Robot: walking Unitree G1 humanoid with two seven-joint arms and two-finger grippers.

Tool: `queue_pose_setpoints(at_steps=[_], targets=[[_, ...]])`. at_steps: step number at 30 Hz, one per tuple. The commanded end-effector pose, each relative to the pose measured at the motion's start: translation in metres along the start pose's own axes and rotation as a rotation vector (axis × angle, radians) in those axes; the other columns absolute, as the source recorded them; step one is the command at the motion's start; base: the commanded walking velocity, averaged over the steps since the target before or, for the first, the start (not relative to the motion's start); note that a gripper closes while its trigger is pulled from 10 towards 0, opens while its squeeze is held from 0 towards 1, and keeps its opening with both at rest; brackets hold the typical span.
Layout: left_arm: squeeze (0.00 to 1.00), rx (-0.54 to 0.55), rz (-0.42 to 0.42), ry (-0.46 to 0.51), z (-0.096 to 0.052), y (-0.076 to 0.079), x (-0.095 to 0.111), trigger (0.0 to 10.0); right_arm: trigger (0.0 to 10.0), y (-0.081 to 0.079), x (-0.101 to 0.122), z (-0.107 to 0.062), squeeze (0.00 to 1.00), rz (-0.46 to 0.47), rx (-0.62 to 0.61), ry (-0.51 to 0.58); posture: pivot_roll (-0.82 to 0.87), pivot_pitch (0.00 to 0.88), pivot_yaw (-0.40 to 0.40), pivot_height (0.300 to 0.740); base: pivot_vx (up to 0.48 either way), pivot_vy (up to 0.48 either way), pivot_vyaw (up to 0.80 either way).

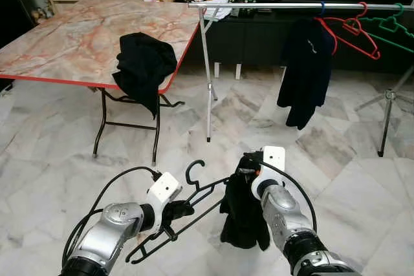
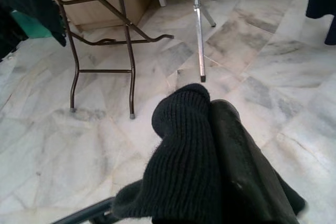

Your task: Hang hanger

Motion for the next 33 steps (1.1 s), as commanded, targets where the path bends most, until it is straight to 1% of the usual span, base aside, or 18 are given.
queue_pose_setpoints(at_steps=[1, 3, 4, 5, 7, 8, 11, 13, 15, 17, 18, 20, 21, 22, 23, 27, 31, 33], targets=[[0.00, 0.043, 0.014, 0.046, -0.003, -0.008, 0.012, 10.0, 10.0, -0.008, 0.008, 0.002, 0.00, -0.012, 0.029, 0.016, 0.12, 0.097, 0.057, 0.740, 0.000, 0.000, 0.00], [0.00, 0.064, 0.016, 0.059, -0.003, -0.011, 0.015, 10.0, 10.0, -0.009, 0.006, 0.002, 0.00, -0.009, 0.045, 0.006, 0.12, 0.097, 0.056, 0.740, 0.000, 0.000, 0.00], [0.00, 0.085, 0.017, 0.071, -0.002, -0.013, 0.018, 10.0, 10.0, -0.012, 0.008, 0.002, 0.00, 0.021, 0.068, 0.012, 0.12, 0.098, 0.056, 0.740, 0.000, 0.000, 0.00], [0.00, 0.107, 0.017, 0.083, -0.001, -0.016, 0.022, 10.0, 10.0, -0.022, 0.018, 0.002, 0.00, 0.115, 0.131, 0.037, 0.12, 0.098, 0.057, 0.740, 0.000, 0.000, 0.00], [0.00, 0.112, 0.015, 0.084, 0.000, -0.017, 0.023, 10.0, 10.0, -0.030, 0.027, 0.002, 0.00, 0.193, 0.186, 0.062, 0.12, 0.099, 0.057, 0.740, 0.000, 0.000, 0.00], [0.00, 0.108, 0.016, 0.083, 0.001, -0.016, 0.023, 10.0, 10.0, -0.042, 0.044, -0.001, 0.00, 0.270, 0.259, 0.111, 0.11, 0.100, 0.059, 0.740, 0.000, 0.000, 0.00], [0.00, 0.085, 0.018, 0.077, 0.003, -0.012, 0.022, 10.0, 10.0, -0.058, 0.070, -0.010, 0.00, 0.300, 0.361, 0.192, 0.11, 0.100, 0.061, 0.740, 0.000, 0.000, 0.00], [0.00, 0.085, 0.015, 0.077, 0.004, -0.011, 0.022, 10.0, 10.0, -0.058, 0.071, -0.011, 0.00, 0.297, 0.364, 0.199, 0.10, 0.101, 0.062, 0.740, 0.000, 0.000, 0.00], [0.00, 0.081, 0.009, 0.075, 0.004, -0.010, 0.021, 10.0, 10.0, -0.054, 0.067, -0.010, 0.00, 0.275, 0.346, 0.189, 0.10, 0.101, 0.062, 0.740, 0.000, 0.000, 0.00], [0.00, 0.059, 0.005, 0.067, 0.004, -0.007, 0.019, 10.0, 10.0, -0.034, 0.038, -0.005, 0.00, 0.168, 0.229, 0.092, 0.11, 0.099, 0.061, 0.740, 0.000, 0.000, 0.00], [0.00, 0.047, 0.004, 0.061, 0.004, -0.006, 0.018, 10.0, 10.0, -0.018, 0.016, -0.004, 0.00, 0.097, 0.136, 0.007, 0.11, 0.098, 0.060, 0.740, 0.000, 0.000, 0.00], [0.00, 0.040, 0.005, 0.056, 0.003, -0.005, 0.017, 10.0, 10.0, -0.009, 0.003, -0.005, 0.00, 0.088, 0.096, -0.037, 0.11, 0.098, 0.060, 0.740, 0.000, 0.000, 0.00], [0.00, 0.028, 0.008, 0.047, 0.000, -0.005, 0.014, 10.0, 10.0, 0.004, -0.011, -0.008, 0.00, 0.079, 0.027, -0.076, 0.11, 0.098, 0.059, 0.740, 0.000, 0.000, 0.00], [0.00, 0.028, 0.008, 0.047, 0.000, -0.005, 0.014, 10.0, 10.0, 0.004, -0.011, -0.008, 0.00, 0.079, 0.027, -0.076, 0.11, 0.098, 0.059, 0.740, 0.000, 0.000, 0.00], [0.00, 0.017, 0.010, 0.040, -0.002, -0.004, 0.013, 10.0, 10.0, 0.013, -0.019, -0.010, 0.00, 0.077, -0.029, -0.097, 0.11, 0.098, 0.059, 0.740, 0.000, 0.000, 0.00], [0.00, -0.007, 0.010, 0.031, -0.005, -0.002, 0.010, 10.0, 10.0, 0.027, -0.030, -0.013, 0.00, 0.105, -0.098, -0.128, 0.12, 0.098, 0.061, 0.740, 0.000, 0.000, 0.00], [0.00, -0.035, 0.021, 0.014, -0.009, 0.001, 0.008, 10.0, 10.0, 0.031, -0.029, -0.012, 0.00, 0.121, -0.132, -0.115, 0.12, 0.097, 0.063, 0.740, 0.000, 0.000, 0.00], [0.00, -0.074, 0.050, -0.021, -0.014, 0.004, 0.005, 10.0, 10.0, 0.041, -0.027, -0.012, 0.00, 0.135, -0.198, -0.099, 0.12, 0.095, 0.065, 0.740, 0.000, 0.000, 0.00]])
Point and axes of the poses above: a point about 5 cm out from each wrist's last joint towards the gripper, its own z axis pointing out of the wrist towards the gripper, its own x axis along the axis of the wrist's last joint, y = z × x, the point moved 4 cm from there along z, pointing out of the wrist towards the gripper, and after that the axes turned 2 degrees about z, right-handed, at the moved point
